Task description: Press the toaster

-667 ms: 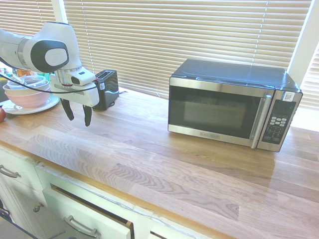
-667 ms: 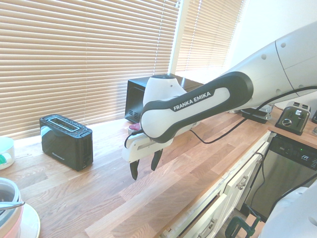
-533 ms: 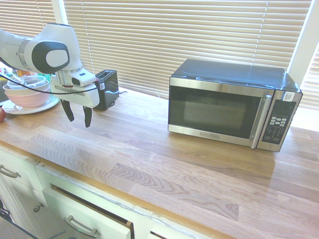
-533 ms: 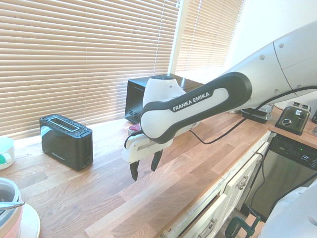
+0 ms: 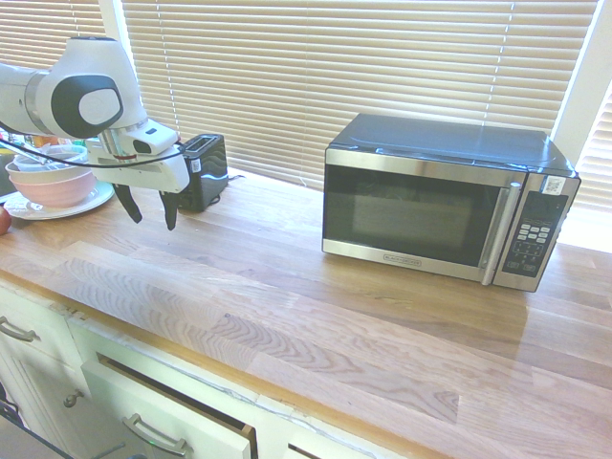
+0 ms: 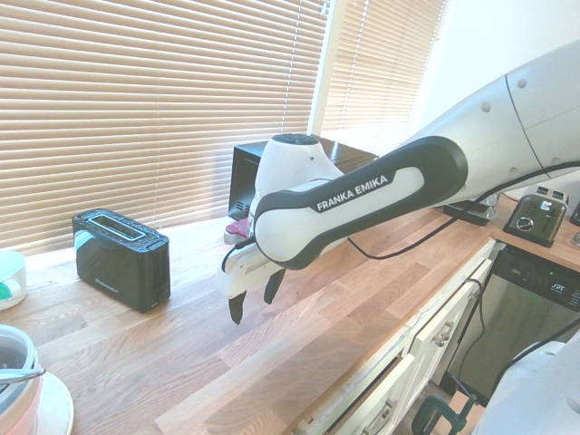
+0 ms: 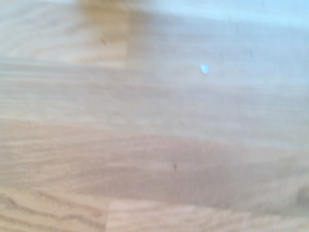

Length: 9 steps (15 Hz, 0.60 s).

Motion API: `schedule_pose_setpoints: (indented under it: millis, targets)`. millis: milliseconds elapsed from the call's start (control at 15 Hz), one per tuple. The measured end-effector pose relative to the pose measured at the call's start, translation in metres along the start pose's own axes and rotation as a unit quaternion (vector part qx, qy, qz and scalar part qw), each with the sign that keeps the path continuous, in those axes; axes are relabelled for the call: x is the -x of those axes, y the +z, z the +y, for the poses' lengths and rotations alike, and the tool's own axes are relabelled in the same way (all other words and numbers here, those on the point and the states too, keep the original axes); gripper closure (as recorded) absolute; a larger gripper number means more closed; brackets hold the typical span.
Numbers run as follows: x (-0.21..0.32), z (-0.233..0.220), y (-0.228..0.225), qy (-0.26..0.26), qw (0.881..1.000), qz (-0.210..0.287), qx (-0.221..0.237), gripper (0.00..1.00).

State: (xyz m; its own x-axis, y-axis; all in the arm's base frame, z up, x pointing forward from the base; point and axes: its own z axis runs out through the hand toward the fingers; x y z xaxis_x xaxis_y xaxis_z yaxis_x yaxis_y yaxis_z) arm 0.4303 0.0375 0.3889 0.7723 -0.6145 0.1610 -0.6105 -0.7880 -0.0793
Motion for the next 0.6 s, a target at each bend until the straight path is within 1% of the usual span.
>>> schedule_pose_setpoints:
  millis: [267, 600]
  targets:
    - [-0.005, -0.006, -0.012, -0.041, 0.998, 0.039, -0.022, 0.0]
    - [-0.007, -0.023, -0.027, -0.094, 0.991, 0.085, -0.049, 0.0]
